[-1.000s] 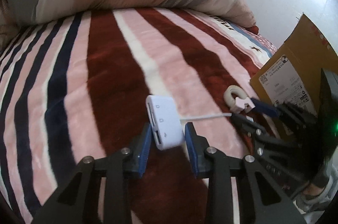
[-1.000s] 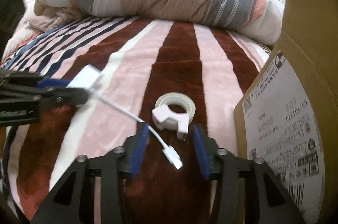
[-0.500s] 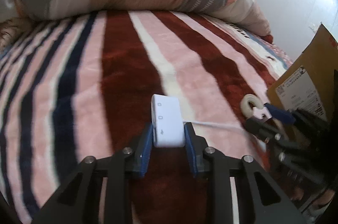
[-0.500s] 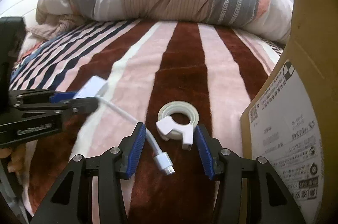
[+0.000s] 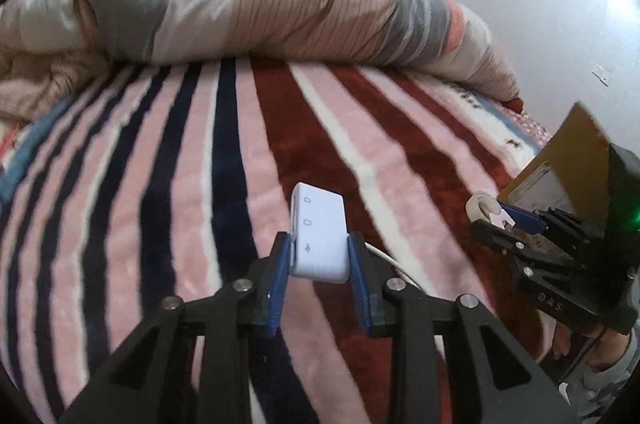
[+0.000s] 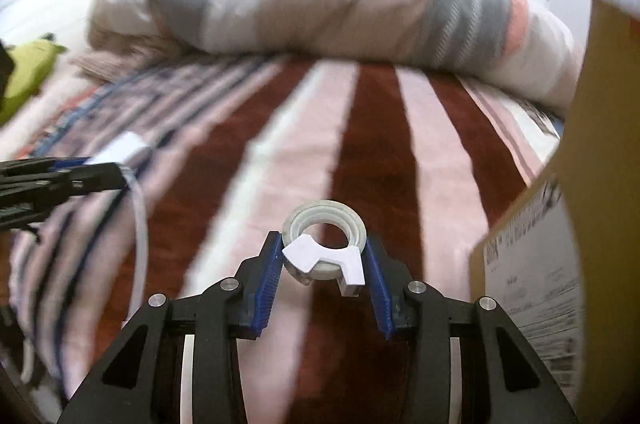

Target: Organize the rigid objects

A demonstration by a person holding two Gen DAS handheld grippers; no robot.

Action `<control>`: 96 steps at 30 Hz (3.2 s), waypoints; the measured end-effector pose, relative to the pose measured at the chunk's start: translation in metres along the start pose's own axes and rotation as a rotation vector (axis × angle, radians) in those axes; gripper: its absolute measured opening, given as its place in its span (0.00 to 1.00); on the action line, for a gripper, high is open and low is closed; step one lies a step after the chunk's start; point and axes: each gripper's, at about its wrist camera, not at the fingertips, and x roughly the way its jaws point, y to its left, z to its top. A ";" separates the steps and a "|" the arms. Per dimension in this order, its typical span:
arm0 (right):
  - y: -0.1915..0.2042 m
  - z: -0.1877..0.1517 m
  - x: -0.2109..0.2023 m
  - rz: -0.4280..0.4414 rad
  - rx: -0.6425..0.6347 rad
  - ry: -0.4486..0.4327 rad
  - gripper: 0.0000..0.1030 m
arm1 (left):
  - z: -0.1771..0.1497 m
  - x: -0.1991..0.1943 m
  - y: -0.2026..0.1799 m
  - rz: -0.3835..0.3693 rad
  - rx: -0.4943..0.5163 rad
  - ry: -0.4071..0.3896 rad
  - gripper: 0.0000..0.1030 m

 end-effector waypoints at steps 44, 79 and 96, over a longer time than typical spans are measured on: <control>-0.174 -0.048 -0.165 -0.107 0.053 -0.167 0.43 | 0.081 0.018 -0.311 -0.181 0.429 0.025 0.25; -0.143 -0.007 -0.228 0.155 -0.088 -0.441 1.00 | 0.036 -0.115 -0.232 0.158 0.047 -0.357 0.97; -0.142 -0.006 -0.229 0.160 -0.092 -0.447 1.00 | 0.036 -0.120 -0.236 0.174 0.056 -0.364 0.97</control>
